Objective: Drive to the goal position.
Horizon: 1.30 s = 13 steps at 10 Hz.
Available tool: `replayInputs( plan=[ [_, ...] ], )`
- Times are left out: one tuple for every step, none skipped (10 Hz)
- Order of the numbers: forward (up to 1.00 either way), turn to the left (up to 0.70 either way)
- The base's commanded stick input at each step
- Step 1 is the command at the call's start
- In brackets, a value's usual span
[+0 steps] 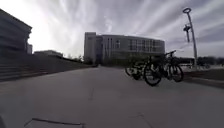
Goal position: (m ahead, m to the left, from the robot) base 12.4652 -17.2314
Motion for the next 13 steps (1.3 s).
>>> replayInputs(
  plan=[
    [0.7, 0.0],
    [0.7, 0.0],
    [0.7, 0.0],
    [0.7, 0.0],
    [0.7, 0.0],
    [0.7, 0.0],
    [0.7, 0.0],
    [0.7, 0.0],
    [0.7, 0.0],
    [0.7, 0.0],
    [0.7, 0.0],
    [0.7, 0.0],
    [0.7, 0.05]
  ],
)
